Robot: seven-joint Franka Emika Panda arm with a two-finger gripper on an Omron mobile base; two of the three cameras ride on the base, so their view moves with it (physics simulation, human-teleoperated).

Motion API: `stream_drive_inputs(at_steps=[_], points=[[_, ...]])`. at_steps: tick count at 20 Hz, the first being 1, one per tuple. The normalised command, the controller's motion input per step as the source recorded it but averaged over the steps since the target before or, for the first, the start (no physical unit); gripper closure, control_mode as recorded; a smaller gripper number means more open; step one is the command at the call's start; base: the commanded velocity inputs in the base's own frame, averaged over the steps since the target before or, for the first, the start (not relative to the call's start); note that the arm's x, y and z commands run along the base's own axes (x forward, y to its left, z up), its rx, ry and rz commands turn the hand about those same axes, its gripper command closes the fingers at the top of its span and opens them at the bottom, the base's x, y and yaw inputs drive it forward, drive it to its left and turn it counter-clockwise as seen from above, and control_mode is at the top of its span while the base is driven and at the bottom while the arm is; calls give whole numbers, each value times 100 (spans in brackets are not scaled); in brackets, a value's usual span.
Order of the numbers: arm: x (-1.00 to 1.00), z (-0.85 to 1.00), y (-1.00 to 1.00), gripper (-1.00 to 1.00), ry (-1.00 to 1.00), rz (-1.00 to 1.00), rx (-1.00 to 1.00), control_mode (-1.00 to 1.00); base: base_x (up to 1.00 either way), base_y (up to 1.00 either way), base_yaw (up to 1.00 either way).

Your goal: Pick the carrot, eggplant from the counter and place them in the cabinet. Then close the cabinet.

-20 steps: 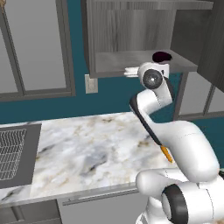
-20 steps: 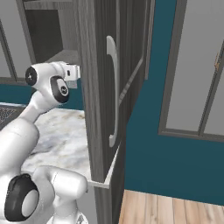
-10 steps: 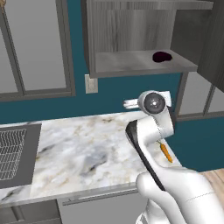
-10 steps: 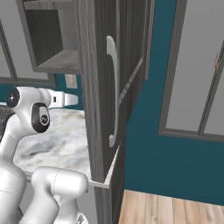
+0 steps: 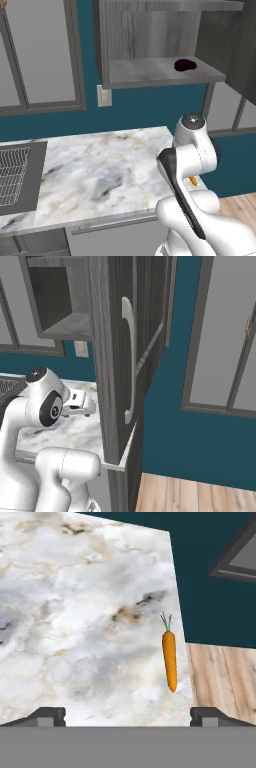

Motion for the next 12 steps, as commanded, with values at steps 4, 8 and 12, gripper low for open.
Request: stream_drive_inputs(at_steps=[4, 8, 12], points=[[-24, -78, -51, -100, 23, -2, 12, -100, 0, 0, 0], [0, -63, -47, -100, 10, -6, 8, -100, 0, 0, 0], [6, -55, -40, -100, 5, -7, 4, -100, 0, 0, 0]])
